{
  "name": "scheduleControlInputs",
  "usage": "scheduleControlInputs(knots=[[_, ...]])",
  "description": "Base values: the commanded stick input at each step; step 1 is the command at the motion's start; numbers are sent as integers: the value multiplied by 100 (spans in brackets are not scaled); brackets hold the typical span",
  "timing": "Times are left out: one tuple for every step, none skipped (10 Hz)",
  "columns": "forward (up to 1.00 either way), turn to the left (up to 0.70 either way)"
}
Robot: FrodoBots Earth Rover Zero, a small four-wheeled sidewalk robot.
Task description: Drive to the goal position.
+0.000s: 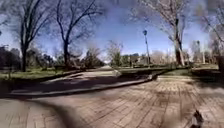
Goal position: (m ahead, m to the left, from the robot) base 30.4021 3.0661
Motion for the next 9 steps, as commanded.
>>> scheduleControlInputs(knots=[[100, 0], [100, 0], [100, 0], [100, 0], [100, 0], [100, 0], [100, 0], [100, 0], [100, 0]])
